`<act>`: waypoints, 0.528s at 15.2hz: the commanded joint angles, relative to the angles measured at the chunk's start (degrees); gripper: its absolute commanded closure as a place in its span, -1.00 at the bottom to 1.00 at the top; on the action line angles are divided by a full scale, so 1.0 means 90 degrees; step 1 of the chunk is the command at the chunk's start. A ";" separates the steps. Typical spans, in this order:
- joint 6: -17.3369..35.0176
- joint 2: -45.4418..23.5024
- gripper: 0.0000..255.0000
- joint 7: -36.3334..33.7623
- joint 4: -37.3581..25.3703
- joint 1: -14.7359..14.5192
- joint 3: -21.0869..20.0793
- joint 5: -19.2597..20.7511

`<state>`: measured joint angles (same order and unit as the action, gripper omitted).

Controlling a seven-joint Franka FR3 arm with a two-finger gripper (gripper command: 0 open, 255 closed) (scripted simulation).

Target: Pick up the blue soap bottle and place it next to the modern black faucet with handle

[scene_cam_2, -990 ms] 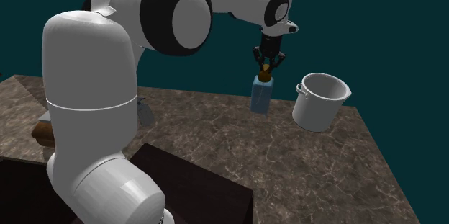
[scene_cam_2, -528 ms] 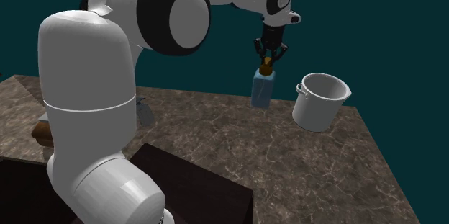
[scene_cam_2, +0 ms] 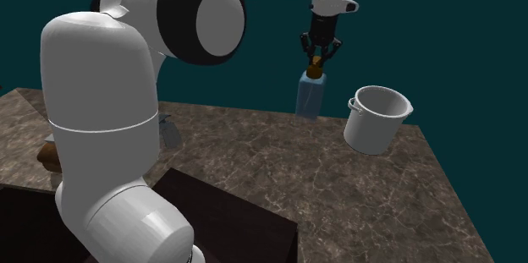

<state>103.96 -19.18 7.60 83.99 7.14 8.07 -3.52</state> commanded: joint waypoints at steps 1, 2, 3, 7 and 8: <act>-0.0186 0.0011 1.00 -0.0015 -0.0178 -0.0003 -0.0001 0.0004; -0.0273 0.0008 1.00 -0.0017 -0.0267 0.0000 0.0000 0.0005; -0.0360 0.0004 1.00 -0.0019 -0.0359 0.0003 0.0001 0.0005; -0.0720 -0.0032 1.00 -0.0025 -0.0755 0.0016 0.0004 0.0002; -0.0813 -0.0046 1.00 -0.0026 -0.0862 0.0021 0.0005 0.0001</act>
<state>97.72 -19.56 7.51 77.37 7.37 8.14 -3.52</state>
